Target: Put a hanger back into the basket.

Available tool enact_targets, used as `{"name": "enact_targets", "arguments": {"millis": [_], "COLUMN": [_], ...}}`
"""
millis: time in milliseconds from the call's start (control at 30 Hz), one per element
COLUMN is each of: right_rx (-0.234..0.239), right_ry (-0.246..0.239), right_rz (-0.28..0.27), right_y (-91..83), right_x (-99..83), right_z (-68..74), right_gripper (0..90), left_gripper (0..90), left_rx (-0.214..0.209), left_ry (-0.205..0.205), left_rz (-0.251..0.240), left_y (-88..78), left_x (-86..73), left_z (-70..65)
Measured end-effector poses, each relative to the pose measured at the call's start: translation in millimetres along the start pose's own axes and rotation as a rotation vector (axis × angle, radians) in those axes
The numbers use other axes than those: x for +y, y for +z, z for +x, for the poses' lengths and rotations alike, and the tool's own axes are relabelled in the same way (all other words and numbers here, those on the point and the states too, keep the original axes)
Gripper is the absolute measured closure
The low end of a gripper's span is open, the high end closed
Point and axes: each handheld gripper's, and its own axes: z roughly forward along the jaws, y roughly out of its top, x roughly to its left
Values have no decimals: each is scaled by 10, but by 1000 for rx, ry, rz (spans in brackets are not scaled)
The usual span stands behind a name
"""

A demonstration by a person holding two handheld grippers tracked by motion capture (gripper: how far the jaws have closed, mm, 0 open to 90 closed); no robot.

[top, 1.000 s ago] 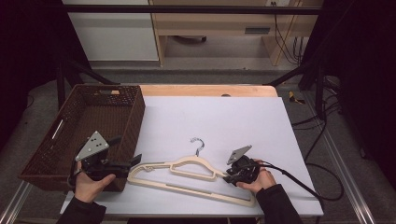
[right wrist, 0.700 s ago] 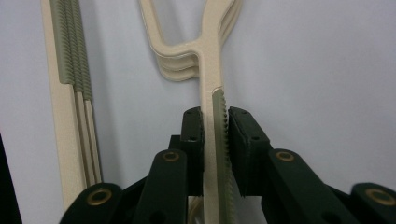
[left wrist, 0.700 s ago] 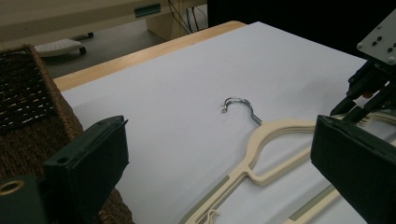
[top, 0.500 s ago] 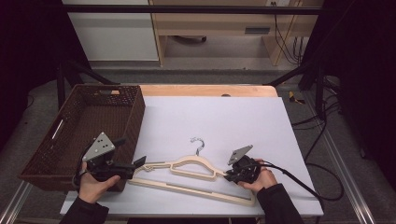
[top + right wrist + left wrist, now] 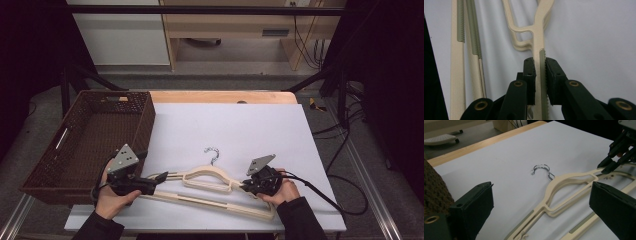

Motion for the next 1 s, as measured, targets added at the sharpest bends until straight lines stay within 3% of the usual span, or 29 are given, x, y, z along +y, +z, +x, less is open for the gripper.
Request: {"name": "enact_targets", "arguments": {"millis": [200, 367, 467, 767, 833, 1000], "right_rx": [-17, -35, -34, -36, -39, -36], "right_ry": [-5, -20, -28, -33, -33, -32], "right_rz": [-19, -30, -33, -37, -28, -28], "right_y": [-46, -95, -102, -111, -121, -118], "right_x": [19, 47, 51, 58, 61, 61], "right_z": [17, 37, 39, 45, 50, 55], "right_gripper": [792, 792, 792, 792, 792, 793], "left_gripper": [57, 63, 65, 148, 173, 231], "left_rx": [-22, -60, -70, -96, -109, -122], "left_ry": [14, 11, 30, 52, 73, 99], "left_rz": [58, 123, 166, 256, 288, 345], "left_y": [204, 476, 642, 1038, 1167, 1312], "left_x": [62, 118, 141, 188, 160, 114], "left_z": [-68, -106, -132, -115, -108, -110]}}
